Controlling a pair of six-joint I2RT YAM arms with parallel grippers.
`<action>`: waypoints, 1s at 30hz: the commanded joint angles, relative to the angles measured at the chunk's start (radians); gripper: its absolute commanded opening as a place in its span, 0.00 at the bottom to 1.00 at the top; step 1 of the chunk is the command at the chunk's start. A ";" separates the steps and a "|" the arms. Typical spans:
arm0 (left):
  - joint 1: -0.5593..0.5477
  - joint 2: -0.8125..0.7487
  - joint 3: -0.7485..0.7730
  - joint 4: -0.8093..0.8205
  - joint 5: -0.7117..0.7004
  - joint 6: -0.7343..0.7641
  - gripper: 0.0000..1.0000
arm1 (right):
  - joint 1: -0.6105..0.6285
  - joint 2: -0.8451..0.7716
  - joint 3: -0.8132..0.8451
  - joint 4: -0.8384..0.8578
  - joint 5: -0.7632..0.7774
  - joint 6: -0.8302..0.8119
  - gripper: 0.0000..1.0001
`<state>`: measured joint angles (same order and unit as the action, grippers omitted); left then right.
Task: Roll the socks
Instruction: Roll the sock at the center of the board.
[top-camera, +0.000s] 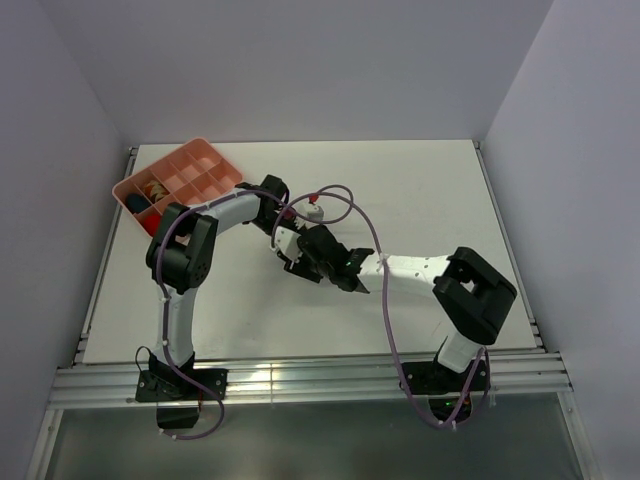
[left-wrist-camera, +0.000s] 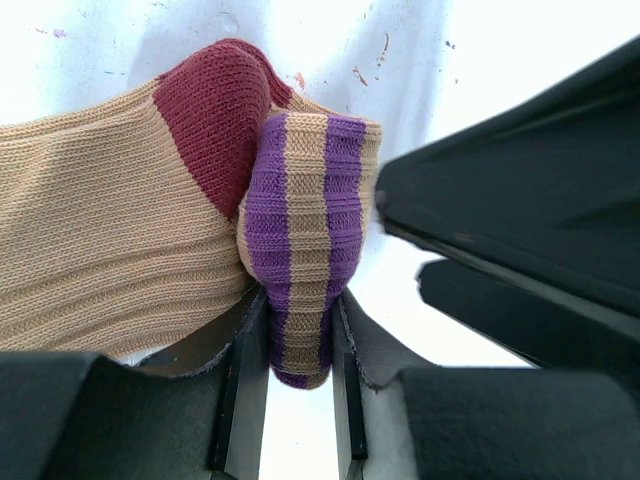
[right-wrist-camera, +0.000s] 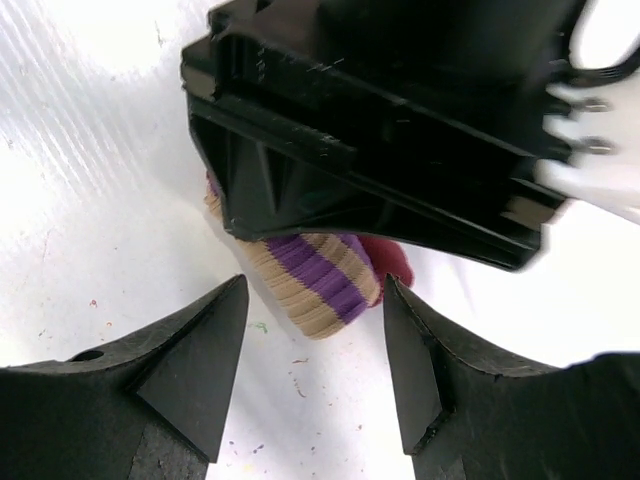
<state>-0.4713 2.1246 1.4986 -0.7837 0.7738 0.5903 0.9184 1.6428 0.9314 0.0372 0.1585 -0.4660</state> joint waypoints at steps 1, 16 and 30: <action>0.000 0.087 -0.067 -0.123 -0.223 0.045 0.00 | 0.005 0.054 0.046 -0.008 -0.010 -0.002 0.63; 0.022 0.072 -0.075 -0.146 -0.223 0.089 0.00 | 0.007 0.170 0.127 -0.117 0.004 0.044 0.63; 0.022 0.078 -0.066 -0.150 -0.223 0.094 0.00 | 0.013 0.203 0.133 -0.204 0.049 -0.002 0.61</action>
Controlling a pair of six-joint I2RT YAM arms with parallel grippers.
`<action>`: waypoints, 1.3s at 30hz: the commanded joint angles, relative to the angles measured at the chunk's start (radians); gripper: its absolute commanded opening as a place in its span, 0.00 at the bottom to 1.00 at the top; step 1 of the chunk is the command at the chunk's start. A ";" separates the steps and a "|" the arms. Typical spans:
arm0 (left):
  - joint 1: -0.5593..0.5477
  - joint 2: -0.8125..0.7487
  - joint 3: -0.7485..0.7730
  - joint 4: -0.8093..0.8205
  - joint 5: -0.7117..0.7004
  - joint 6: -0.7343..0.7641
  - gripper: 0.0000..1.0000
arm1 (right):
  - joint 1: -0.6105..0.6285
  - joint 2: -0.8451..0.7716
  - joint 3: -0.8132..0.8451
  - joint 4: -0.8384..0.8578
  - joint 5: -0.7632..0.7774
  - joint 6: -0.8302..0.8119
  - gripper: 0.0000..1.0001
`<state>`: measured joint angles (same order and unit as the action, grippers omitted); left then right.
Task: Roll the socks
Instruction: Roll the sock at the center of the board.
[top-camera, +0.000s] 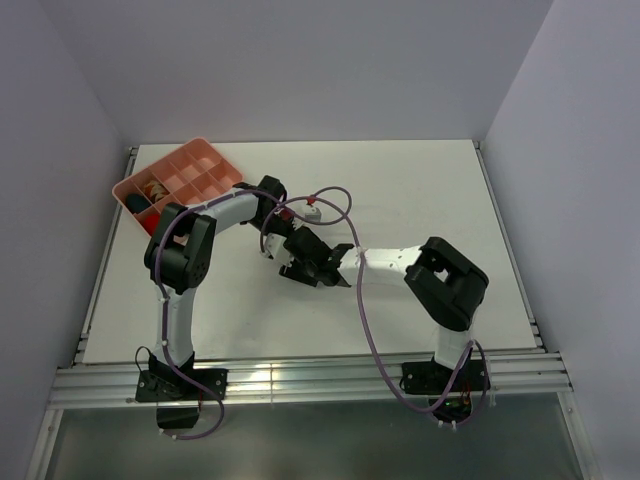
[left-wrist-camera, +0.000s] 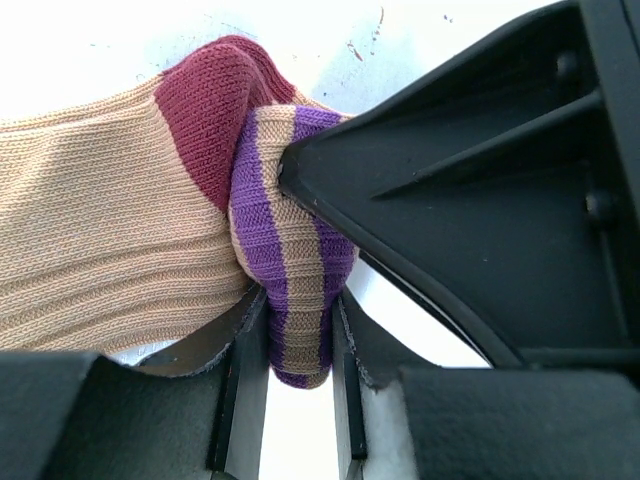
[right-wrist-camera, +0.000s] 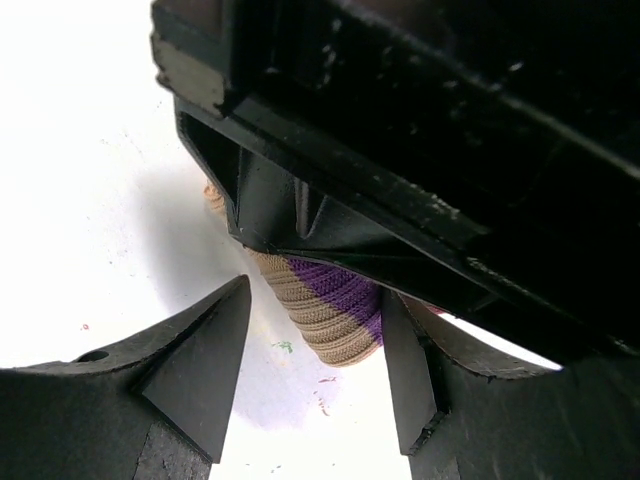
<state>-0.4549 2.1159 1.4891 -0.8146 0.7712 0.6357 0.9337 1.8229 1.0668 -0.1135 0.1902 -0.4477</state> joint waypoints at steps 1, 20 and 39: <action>0.007 0.090 -0.052 -0.126 -0.216 0.050 0.00 | -0.001 0.027 0.001 -0.060 0.017 -0.023 0.61; 0.005 0.092 -0.044 -0.127 -0.204 0.045 0.00 | -0.013 0.065 0.051 -0.147 -0.055 -0.040 0.59; 0.005 0.073 -0.035 -0.089 -0.210 0.001 0.01 | -0.045 0.127 0.114 -0.224 -0.109 -0.097 0.06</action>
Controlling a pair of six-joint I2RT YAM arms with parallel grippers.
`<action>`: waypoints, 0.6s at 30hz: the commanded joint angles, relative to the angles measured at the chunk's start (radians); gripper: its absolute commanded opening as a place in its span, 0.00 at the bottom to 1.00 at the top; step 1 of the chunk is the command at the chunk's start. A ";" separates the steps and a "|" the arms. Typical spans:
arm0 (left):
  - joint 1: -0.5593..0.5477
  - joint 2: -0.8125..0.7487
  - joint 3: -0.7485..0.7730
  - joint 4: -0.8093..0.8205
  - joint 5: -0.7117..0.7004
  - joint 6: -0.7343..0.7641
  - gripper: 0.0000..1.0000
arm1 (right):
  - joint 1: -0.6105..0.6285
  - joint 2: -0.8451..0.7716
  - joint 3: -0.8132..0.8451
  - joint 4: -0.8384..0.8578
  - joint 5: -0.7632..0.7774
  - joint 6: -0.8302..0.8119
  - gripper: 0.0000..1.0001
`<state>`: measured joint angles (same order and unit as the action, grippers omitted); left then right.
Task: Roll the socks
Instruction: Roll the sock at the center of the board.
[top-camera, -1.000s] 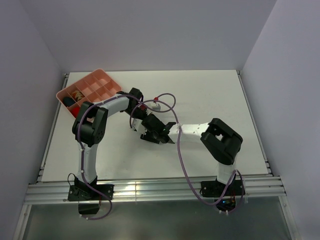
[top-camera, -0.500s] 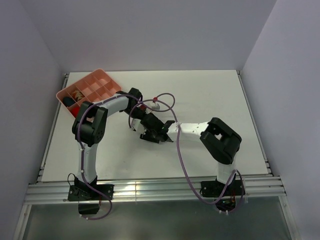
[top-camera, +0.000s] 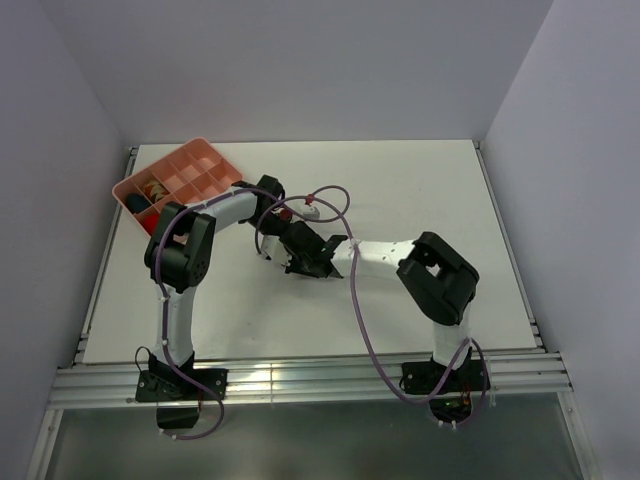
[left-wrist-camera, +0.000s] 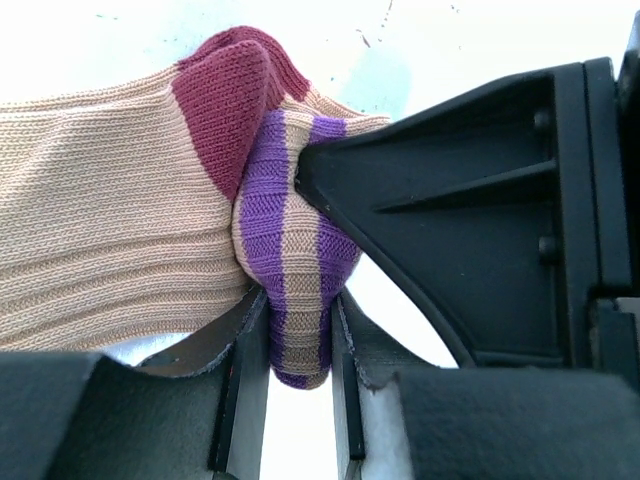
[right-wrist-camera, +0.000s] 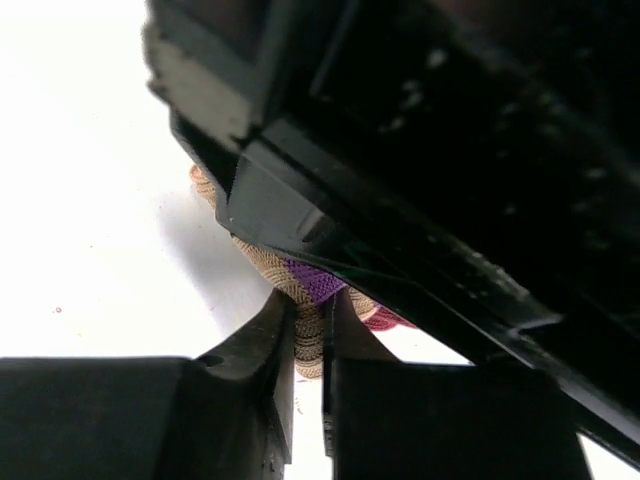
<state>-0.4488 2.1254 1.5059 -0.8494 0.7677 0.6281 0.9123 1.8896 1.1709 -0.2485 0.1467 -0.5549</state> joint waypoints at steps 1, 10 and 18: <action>0.001 0.058 -0.053 -0.044 -0.212 -0.001 0.02 | -0.029 0.057 0.012 -0.100 -0.076 0.010 0.03; 0.073 -0.096 -0.076 0.127 -0.205 -0.149 0.36 | -0.044 0.052 0.027 -0.144 -0.142 0.019 0.00; 0.160 -0.242 -0.128 0.308 -0.214 -0.321 0.55 | -0.044 0.055 0.029 -0.141 -0.139 0.026 0.00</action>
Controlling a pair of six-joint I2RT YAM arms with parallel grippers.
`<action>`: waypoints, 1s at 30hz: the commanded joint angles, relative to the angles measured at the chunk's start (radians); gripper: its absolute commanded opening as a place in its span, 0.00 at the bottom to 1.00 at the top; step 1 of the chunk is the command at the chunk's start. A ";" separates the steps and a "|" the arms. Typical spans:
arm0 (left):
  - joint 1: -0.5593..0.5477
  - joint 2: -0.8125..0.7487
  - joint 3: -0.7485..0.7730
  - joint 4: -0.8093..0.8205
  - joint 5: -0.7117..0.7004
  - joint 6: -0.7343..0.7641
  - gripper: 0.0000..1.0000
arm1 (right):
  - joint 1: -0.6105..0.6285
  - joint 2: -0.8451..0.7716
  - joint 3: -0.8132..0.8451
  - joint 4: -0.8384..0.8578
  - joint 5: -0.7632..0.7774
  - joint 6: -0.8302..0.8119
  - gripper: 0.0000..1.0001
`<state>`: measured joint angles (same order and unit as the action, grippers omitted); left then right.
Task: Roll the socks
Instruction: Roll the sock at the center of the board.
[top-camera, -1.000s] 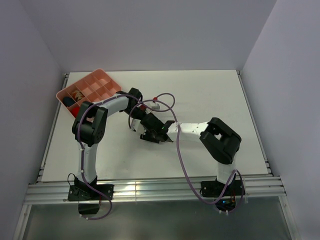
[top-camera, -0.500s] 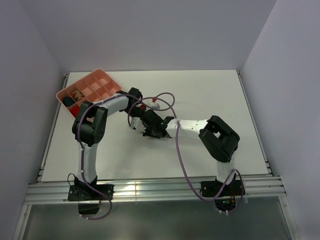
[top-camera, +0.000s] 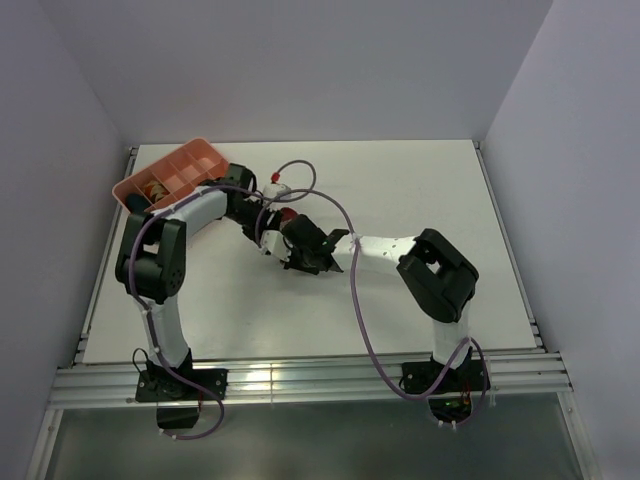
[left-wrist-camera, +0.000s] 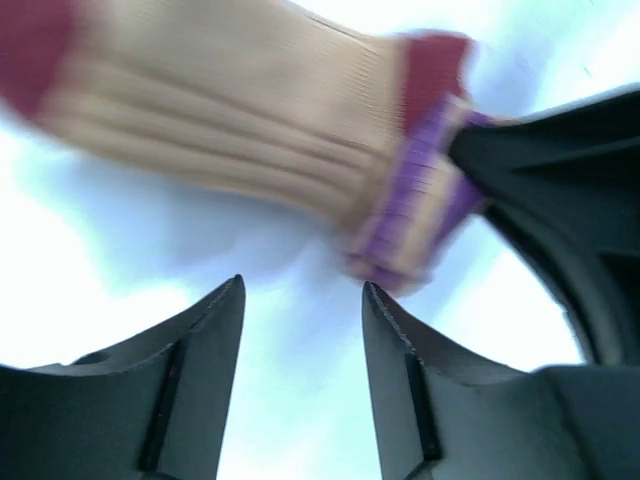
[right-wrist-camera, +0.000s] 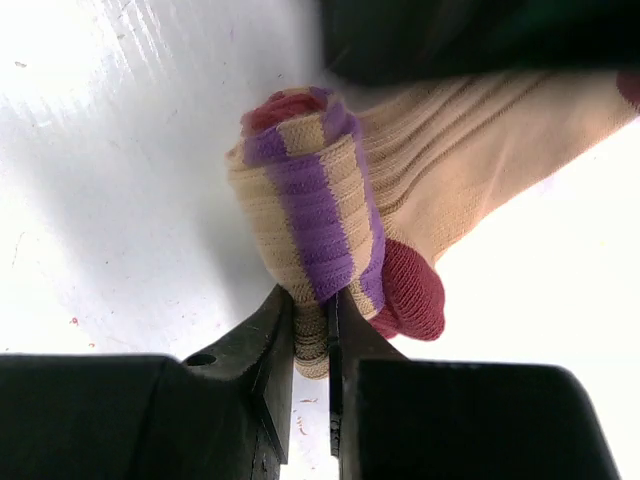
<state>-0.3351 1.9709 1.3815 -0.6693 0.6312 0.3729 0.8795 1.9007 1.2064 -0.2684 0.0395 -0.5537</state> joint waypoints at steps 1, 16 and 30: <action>0.053 -0.093 -0.009 0.134 -0.079 -0.074 0.56 | -0.011 0.046 -0.004 -0.129 -0.032 0.024 0.00; 0.166 -0.674 -0.439 0.701 -0.421 -0.253 0.57 | -0.140 0.205 0.325 -0.492 -0.427 -0.037 0.00; -0.189 -0.847 -0.762 0.726 -0.412 0.099 0.58 | -0.220 0.514 0.749 -0.910 -0.589 -0.123 0.00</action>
<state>-0.4622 1.1133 0.6399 0.0147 0.2447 0.3801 0.6514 2.3219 1.9381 -1.0298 -0.5419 -0.6384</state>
